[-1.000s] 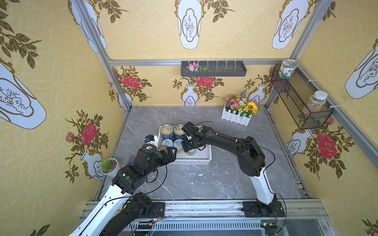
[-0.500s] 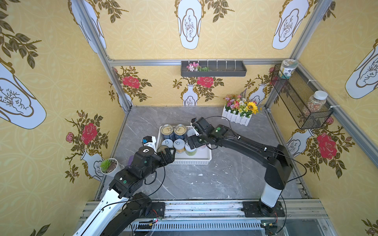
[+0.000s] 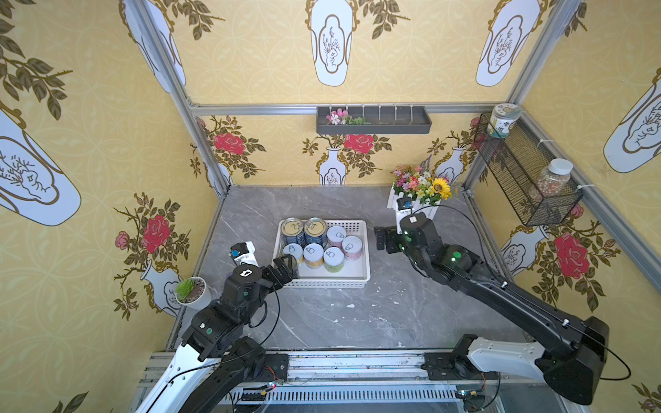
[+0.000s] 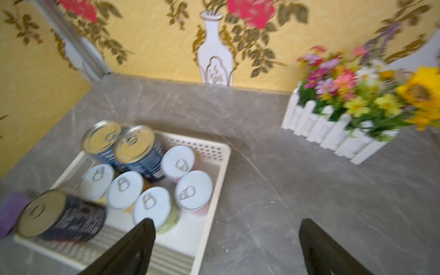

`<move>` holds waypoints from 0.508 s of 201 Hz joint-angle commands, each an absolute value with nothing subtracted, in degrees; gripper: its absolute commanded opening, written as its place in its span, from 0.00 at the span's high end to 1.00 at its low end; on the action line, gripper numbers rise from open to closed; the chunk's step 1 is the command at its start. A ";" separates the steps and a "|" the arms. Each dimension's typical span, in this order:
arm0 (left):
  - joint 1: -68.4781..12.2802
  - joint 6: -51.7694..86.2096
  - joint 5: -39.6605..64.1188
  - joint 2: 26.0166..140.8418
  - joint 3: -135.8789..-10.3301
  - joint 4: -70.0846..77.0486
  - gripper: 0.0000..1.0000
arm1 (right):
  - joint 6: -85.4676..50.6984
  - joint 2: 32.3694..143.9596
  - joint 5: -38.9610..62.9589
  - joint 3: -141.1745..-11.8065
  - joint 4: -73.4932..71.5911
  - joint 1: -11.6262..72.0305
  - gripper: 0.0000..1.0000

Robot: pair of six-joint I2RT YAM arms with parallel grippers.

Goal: Put the canned food in the basket
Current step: Place the canned food in the basket, then reset both arms

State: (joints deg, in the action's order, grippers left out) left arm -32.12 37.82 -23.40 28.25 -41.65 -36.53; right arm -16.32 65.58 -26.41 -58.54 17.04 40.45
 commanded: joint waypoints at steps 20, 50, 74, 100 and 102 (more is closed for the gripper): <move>-30.85 27.20 -25.62 21.19 -36.54 -27.85 0.00 | -2.80 62.34 -48.42 -39.70 -12.61 36.52 0.03; -30.85 24.48 -30.55 17.16 -23.40 -11.86 0.00 | -1.19 64.56 -37.21 -37.52 -12.00 30.42 0.03; -30.85 13.58 -38.02 18.59 -9.08 7.24 0.00 | -0.39 65.74 -38.69 -32.36 -18.29 25.32 0.03; -30.84 11.41 -47.16 21.67 -7.00 15.50 0.00 | -5.98 68.12 -30.41 -27.26 -22.09 14.51 0.03; -30.80 10.98 -47.27 21.73 -6.58 16.38 0.00 | -6.15 68.29 -30.02 -27.12 -22.34 14.02 0.03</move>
